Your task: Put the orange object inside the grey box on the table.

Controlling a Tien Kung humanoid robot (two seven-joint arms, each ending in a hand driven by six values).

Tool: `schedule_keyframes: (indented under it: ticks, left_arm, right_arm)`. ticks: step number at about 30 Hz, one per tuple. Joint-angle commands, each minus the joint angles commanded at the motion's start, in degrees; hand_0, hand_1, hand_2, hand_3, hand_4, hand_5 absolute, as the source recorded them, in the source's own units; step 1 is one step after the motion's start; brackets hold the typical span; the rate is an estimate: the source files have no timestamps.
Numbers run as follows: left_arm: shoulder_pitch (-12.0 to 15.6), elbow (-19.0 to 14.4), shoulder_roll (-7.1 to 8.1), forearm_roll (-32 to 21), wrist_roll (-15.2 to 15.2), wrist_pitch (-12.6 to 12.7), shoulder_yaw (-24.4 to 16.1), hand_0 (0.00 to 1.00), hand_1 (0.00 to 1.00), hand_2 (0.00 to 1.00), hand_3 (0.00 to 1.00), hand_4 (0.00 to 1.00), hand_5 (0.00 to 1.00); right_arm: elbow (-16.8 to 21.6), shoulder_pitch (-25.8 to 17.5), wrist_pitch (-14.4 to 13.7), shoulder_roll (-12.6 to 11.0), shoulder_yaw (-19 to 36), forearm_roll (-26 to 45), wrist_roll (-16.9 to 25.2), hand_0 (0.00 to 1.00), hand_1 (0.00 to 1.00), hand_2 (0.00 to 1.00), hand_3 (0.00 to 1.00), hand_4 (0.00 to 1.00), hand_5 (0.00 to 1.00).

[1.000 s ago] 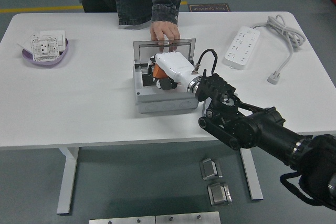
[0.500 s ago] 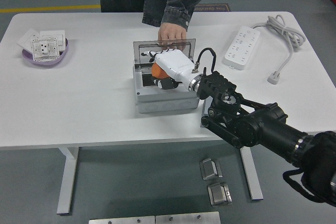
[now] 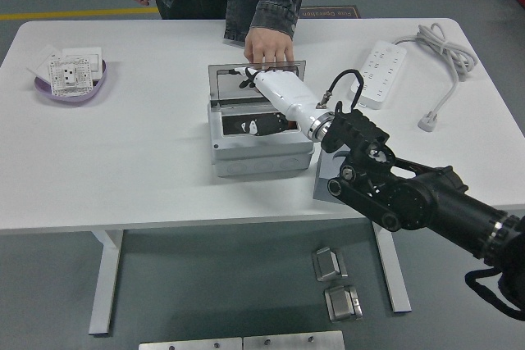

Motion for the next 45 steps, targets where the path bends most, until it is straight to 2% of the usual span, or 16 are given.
schedule_keyframes:
  ticks: [3, 6, 8, 10, 14, 22, 27, 31, 36, 45]
  left_arm:
    - [0.06, 0.0, -0.1, -0.03, 0.03, 0.04, -0.1, 0.627, 0.544, 0.533, 0.581, 0.406, 0.104]
    - [0.05, 0.0, -0.16, 0.12, 0.07, 0.02, -0.23, 0.627, 0.544, 0.533, 0.581, 0.406, 0.104]
    - [0.01, 0.0, -0.16, 0.1, 0.11, 0.01, -0.17, 0.627, 0.543, 0.532, 0.581, 0.399, 0.097]
    - [-0.05, 0.0, -0.11, 0.13, 0.14, -0.02, -0.13, 0.627, 0.543, 0.532, 0.581, 0.399, 0.097]
    - [-0.15, 0.0, 0.07, 0.41, 0.22, -0.13, -0.16, 0.627, 0.541, 0.531, 0.58, 0.397, 0.096]
    - [-0.83, 0.0, 0.68, -0.94, 0.3, -0.22, 1.77, 0.627, 0.541, 0.53, 0.58, 0.394, 0.089]
    - [-1.09, 0.0, 0.74, -1.93, 0.34, -0.18, 2.68, 0.627, 0.539, 0.53, 0.579, 0.391, 0.087]
    - [-1.21, 0.0, 0.57, -2.39, 0.34, -0.17, 3.16, 0.627, 0.539, 0.53, 0.579, 0.391, 0.087]
    - [-1.15, 0.0, 0.41, -2.33, 0.31, -0.13, 3.03, 0.627, 0.539, 0.529, 0.579, 0.39, 0.087]
    - [-0.8, 0.0, 0.26, -4.91, 0.16, 0.1, 5.04, 0.628, 0.54, 0.529, 0.579, 0.387, 0.083]
  right_arm:
    - [4.19, 0.23, 0.97, -1.89, 1.04, 2.07, -1.0, 0.75, 0.688, 0.689, 0.849, 0.866, 0.262]
    - [7.82, 1.05, 1.58, -2.65, 2.34, 2.87, -1.41, 0.75, 0.688, 0.689, 0.849, 0.866, 0.262]
    - [8.97, 1.76, 1.83, -2.64, 3.25, 2.99, -1.46, 0.739, 0.679, 0.688, 0.827, 0.834, 0.257]
    - [7.96, 2.82, 2.04, -2.15, 4.27, 3.37, -1.04, 0.739, 0.679, 0.688, 0.827, 0.834, 0.257]
    - [3.52, 5.12, 2.28, -0.35, 5.22, 5.0, 0.57, 0.733, 0.673, 0.687, 0.819, 0.838, 0.272]
    - [-9.13, 8.8, 3.47, 4.32, 5.61, 7.18, 2.74, 0.731, 0.67, 0.682, 0.806, 0.849, 0.285]
    - [-16.15, 8.83, 3.46, 5.69, 4.92, 8.98, 3.7, 0.734, 0.666, 0.677, 0.798, 0.845, 0.282]
    - [-19.25, 7.98, 3.13, 6.03, 2.92, 10.05, 4.08, 0.734, 0.666, 0.677, 0.798, 0.845, 0.282]
    - [-17.13, 7.23, 2.77, 5.22, 0.3, 10.27, 3.77, 0.737, 0.664, 0.678, 0.801, 0.848, 0.301]
    - [-6.65, 6.45, 2.78, -0.1, -3.44, 6.66, 0.83, 0.744, 0.66, 0.677, 0.801, 0.838, 0.318]
